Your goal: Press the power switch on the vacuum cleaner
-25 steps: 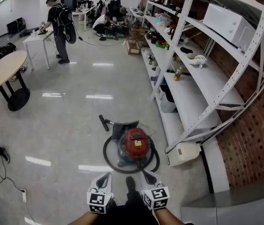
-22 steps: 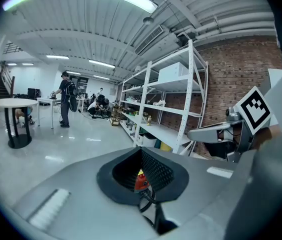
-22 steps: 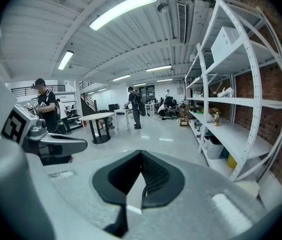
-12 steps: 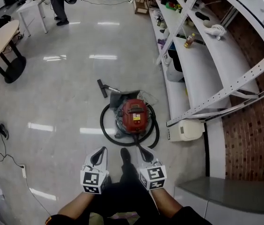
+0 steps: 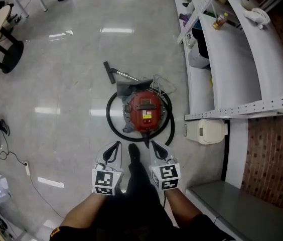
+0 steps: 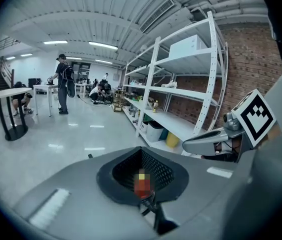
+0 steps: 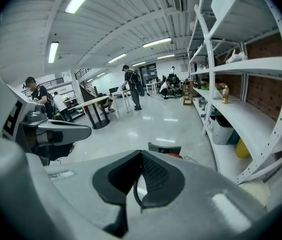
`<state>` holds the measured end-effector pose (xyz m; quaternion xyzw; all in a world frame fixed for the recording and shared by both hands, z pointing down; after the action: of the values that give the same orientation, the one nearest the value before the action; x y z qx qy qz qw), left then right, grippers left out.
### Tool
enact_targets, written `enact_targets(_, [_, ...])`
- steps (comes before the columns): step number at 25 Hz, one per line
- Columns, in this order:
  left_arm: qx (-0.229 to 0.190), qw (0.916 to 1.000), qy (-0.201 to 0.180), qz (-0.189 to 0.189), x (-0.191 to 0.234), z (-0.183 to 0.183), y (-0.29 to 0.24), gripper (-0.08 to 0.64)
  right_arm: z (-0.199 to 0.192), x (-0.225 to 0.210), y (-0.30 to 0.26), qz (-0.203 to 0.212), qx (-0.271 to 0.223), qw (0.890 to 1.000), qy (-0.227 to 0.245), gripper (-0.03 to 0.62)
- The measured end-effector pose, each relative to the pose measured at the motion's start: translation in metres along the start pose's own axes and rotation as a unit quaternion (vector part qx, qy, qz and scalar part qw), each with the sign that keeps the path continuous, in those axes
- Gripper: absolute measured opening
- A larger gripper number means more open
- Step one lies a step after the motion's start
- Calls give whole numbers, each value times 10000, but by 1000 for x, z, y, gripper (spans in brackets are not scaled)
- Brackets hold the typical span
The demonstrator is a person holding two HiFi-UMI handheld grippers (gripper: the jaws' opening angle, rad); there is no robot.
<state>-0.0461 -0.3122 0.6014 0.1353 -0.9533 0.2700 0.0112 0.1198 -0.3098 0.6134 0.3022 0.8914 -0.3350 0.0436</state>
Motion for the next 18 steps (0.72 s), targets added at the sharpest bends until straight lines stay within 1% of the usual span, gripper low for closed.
enact_targets(6, [241, 9995, -17, 201, -6, -11, -60, 14, -15, -54, -43, 52, 325, 9994, -134, -8])
enact_targets(9, [452, 9986, -14, 278, -10, -23, -85, 14, -27, -75, -62, 101, 505, 9985, -201, -8])
enact_targets(14, [826, 9961, -85, 307, -12, -59, -125, 14, -55, -102, -98, 157, 798, 9963, -284, -8])
enact_targets(18, [1055, 9939, 74, 313, -13, -89, -151, 14, -83, -117, -124, 155, 1020, 9939, -384, -8])
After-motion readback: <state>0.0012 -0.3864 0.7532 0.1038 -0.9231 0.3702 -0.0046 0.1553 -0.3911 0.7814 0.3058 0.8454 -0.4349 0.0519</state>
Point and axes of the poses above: the fingertips, and each gripper's own axes: y backward along the fingers, x to its left, z out of its top, the point moved 5 cm from there along y, backward along the fingers, and after that the axes turned 13 degrees about z, right-handed, at the moved point
